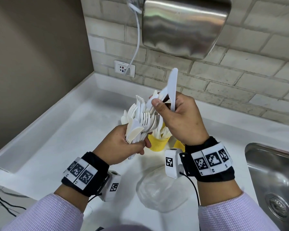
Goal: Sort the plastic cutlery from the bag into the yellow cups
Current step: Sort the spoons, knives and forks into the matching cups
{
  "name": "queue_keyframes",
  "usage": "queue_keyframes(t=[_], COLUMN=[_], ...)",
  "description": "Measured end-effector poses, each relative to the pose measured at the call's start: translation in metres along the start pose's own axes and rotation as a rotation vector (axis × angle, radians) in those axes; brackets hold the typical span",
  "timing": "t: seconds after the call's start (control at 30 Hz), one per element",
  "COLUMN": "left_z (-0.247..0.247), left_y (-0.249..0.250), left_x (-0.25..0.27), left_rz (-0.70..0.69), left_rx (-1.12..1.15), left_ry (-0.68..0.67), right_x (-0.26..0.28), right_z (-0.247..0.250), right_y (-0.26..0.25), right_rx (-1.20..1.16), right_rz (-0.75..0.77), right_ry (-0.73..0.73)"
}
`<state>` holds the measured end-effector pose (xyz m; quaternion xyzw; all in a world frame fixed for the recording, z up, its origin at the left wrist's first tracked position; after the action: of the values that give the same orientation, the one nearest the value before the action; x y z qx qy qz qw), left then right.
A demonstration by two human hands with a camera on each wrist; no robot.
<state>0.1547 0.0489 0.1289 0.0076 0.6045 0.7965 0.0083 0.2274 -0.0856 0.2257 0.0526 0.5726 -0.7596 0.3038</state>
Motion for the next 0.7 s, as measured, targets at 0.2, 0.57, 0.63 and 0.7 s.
queue_keyframes(t=[0.2,0.57,0.63,0.7], left_z=[-0.003,-0.002,-0.003,-0.004], left_y=[0.0,0.003,0.005,0.006], left_x=[0.0,0.001,0.002,0.003], left_rz=[-0.006,-0.016,-0.015,-0.013], left_rx=[0.081,0.085,0.057,0.034], left_ry=[-0.017,-0.007,-0.012,-0.019], right_x=[0.003,0.001,0.001,0.002], right_z=[0.005,-0.009,-0.003,0.017], right_y=[-0.004,0.013,0.015,0.013], right_rx=[-0.017,-0.105,-0.192,-0.394], right_rz=[0.041,-0.067,-0.087,-0.077], right_ry=[0.128,-0.025,0.076,0.306])
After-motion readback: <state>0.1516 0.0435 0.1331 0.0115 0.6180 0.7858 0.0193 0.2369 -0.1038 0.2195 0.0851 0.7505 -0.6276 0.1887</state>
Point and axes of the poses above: each hand's wrist, its own x-axis away from the middle knuckle, its own z-axis out of the back of the hand, y = z × x, the point moved 9 cm from there along -x, towards the middle knuckle, and after that the axes turned 1 degree about z, right-handed, at the moved point
